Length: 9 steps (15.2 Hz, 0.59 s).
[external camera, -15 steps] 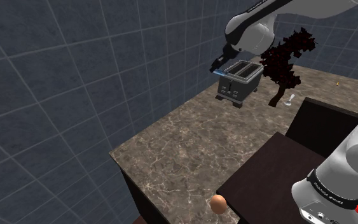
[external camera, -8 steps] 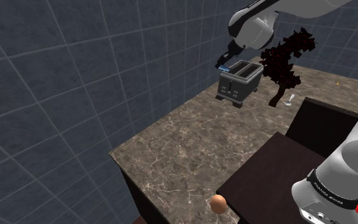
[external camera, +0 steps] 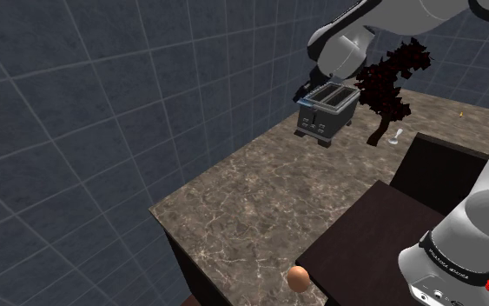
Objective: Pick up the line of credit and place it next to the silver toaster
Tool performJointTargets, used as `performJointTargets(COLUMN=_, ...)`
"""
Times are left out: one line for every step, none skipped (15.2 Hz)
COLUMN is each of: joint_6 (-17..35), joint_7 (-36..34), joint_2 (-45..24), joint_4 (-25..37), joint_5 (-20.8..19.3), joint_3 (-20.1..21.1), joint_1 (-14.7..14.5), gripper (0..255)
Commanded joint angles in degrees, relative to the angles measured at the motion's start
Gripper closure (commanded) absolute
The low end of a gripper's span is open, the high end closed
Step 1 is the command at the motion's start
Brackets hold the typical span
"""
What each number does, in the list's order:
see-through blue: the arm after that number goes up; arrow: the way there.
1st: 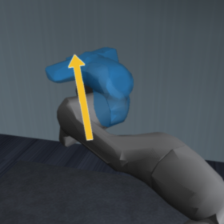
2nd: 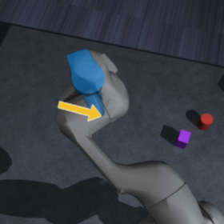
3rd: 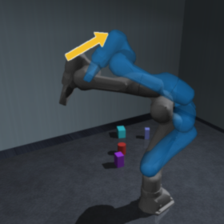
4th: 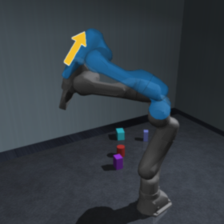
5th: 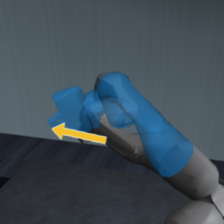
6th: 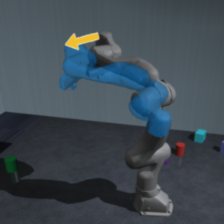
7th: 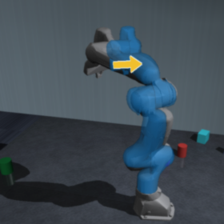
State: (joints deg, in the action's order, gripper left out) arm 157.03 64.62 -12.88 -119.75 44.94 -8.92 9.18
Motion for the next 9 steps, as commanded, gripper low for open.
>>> performJointTargets(joint_6=0.91, joint_7=1.73, joint_2=-1.1, joint_4=0.0, joint_5=1.81, joint_3=0.63, joint_1=0.38, gripper=255)
performJointTargets(joint_6=1.35, joint_7=2.61, joint_2=-1.62, joint_4=-0.01, joint_5=2.7, joint_3=0.96, joint_1=0.59, gripper=255)
performJointTargets(joint_6=1.78, joint_7=3.5, joint_2=-2.15, joint_4=-0.01, joint_5=3.61, joint_3=1.31, joint_1=0.81, gripper=255)
performJointTargets(joint_6=2.21, joint_7=4.4, joint_2=-2.69, joint_4=0.01, joint_5=4.52, joint_3=1.66, joint_1=1.04, gripper=255)
performJointTargets(joint_6=2.63, joint_7=5.3, joint_2=-3.23, joint_4=0.05, joint_5=5.44, joint_3=2.03, joint_1=1.28, gripper=255)
performJointTargets(joint_6=3.04, joint_7=6.22, joint_2=-3.78, joint_4=0.1, joint_5=6.36, joint_3=2.41, joint_1=1.54, gripper=255)
performJointTargets(joint_6=3.45, joint_7=7.15, joint_2=-4.34, joint_4=0.16, joint_5=7.29, joint_3=2.81, joint_1=1.81, gripper=255)
performJointTargets(joint_6=3.86, joint_7=8.09, joint_2=-4.91, joint_4=0.24, joint_5=8.23, joint_3=3.21, joint_1=2.08, gripper=255)
performJointTargets(joint_6=4.26, joint_7=9.03, joint_2=-5.48, joint_4=0.34, joint_5=9.16, joint_3=3.62, joint_1=2.37, gripper=255)
